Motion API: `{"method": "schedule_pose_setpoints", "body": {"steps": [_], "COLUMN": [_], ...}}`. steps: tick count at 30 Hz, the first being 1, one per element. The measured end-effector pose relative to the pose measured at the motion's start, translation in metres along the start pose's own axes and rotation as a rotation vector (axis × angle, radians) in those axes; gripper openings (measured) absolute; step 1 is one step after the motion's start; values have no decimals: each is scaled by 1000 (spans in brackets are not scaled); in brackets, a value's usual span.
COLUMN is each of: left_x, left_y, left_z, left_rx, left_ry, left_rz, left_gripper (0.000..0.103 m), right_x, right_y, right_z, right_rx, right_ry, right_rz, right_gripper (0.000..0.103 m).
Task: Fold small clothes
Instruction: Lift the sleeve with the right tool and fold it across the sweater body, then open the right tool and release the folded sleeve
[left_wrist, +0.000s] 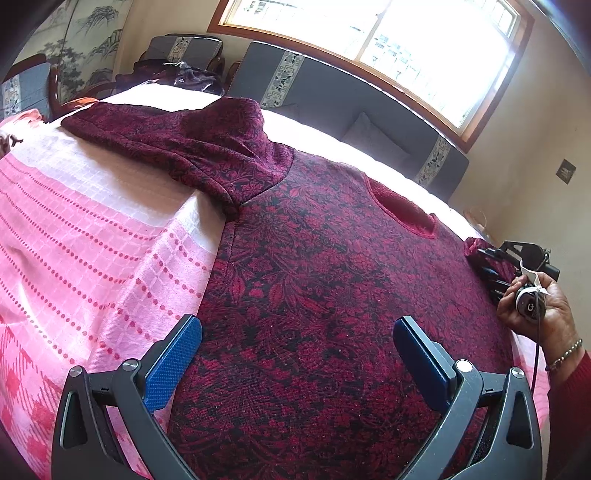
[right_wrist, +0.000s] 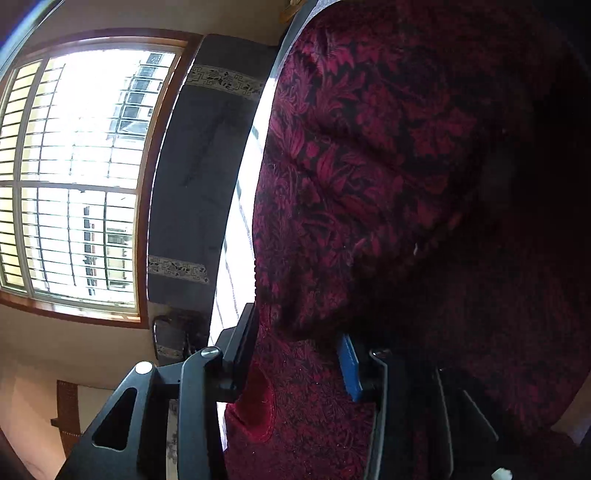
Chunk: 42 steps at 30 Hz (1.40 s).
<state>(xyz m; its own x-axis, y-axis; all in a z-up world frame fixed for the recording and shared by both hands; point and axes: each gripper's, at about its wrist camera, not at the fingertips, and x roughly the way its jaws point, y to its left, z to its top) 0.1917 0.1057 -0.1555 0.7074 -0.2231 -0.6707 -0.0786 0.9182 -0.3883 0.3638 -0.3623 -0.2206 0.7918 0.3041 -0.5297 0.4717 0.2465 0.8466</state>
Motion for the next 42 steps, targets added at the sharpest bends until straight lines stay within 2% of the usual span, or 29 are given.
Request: {"method": "schedule_pose_setpoints", "body": {"steps": [2, 4, 10, 13, 18, 22, 27, 34, 36, 40, 42], "left_x": [0, -1, -4, -6, -8, -10, -11, -14, -13, -16, -15], "left_y": [1, 2, 7, 9, 11, 10, 10, 11, 9, 8, 8], "left_z": [0, 0, 0, 0, 0, -1, -1, -1, 0, 0, 0], "left_rx": [-5, -13, -39, -49, -66, -59, -58, -71, -69, -66, -66], "left_ry": [-2, -5, -11, -18, -29, -34, -35, -43, -40, -56, -49], "left_rz": [-4, -6, -9, -3, 0, -2, -5, -12, -4, 8, 13], "left_gripper": [103, 103, 103, 103, 103, 103, 103, 103, 103, 103, 103], "right_x": [1, -4, -2, 16, 51, 72, 88, 98, 107, 118, 119], "right_y": [-6, 1, 42, 55, 65, 66, 71, 46, 50, 63, 65], "right_z": [-1, -9, -66, -103, -167, -196, -210, -222, -227, -238, -239], "right_rx": [6, -62, -179, -174, -178, -174, -171, -89, -63, -165, -186], "right_ry": [4, -2, 132, 225, 371, 419, 463, 538, 595, 712, 773], "right_rz": [23, 29, 179, 226, 247, 232, 236, 268, 302, 308, 304], "right_gripper": [10, 10, 10, 10, 10, 10, 10, 12, 15, 18, 28]}}
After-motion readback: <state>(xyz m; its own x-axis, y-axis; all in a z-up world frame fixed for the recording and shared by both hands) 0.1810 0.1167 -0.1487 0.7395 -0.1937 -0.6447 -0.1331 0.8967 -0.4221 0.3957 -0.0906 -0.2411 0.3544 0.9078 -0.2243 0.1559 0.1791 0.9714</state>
